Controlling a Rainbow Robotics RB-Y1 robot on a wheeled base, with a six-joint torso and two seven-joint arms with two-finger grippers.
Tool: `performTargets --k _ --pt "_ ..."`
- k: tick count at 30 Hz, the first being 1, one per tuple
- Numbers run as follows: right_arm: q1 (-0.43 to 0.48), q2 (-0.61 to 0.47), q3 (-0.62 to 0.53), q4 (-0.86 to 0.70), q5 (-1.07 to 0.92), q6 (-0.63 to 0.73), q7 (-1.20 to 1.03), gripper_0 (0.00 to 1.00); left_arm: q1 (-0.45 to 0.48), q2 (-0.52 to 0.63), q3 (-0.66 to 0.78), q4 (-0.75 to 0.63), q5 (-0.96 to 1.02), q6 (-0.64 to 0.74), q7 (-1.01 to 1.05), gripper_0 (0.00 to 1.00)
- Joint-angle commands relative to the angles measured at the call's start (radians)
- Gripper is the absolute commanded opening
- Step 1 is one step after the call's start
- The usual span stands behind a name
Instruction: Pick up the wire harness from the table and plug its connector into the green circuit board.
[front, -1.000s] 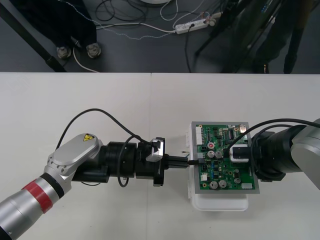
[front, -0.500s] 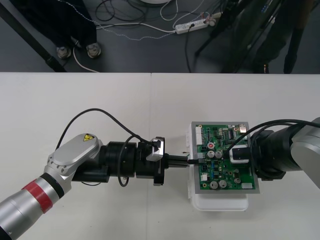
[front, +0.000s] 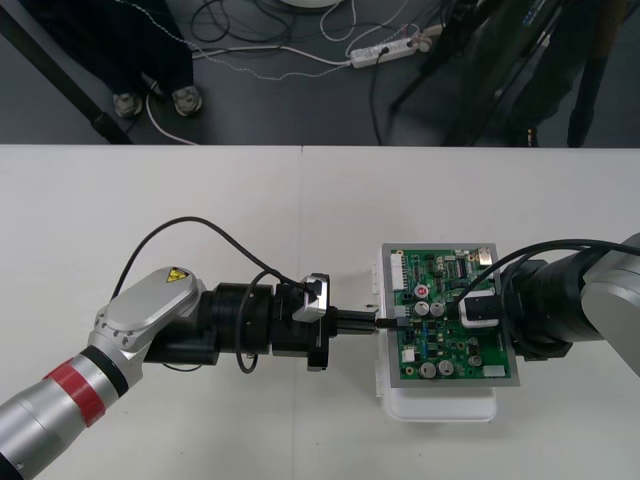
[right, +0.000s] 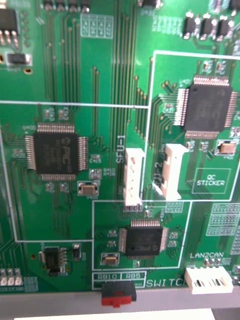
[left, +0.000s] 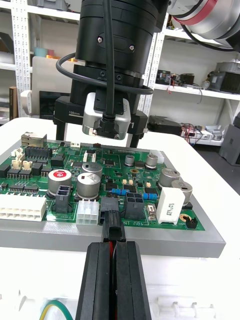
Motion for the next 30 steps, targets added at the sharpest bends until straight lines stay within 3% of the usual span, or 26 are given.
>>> performTargets --k 1,30 --pt "-0.03 0.022 0.017 -0.018 -0.018 0.0 0.01 1.0 0.01 -0.028 -0.018 -0.038 0.008 0.031 0.069 0.0" --pt "-0.029 0.044 0.017 -0.02 -0.018 0.0 -0.039 1.0 0.0 -0.054 -0.017 -0.044 0.025 0.048 -0.006 0.0"
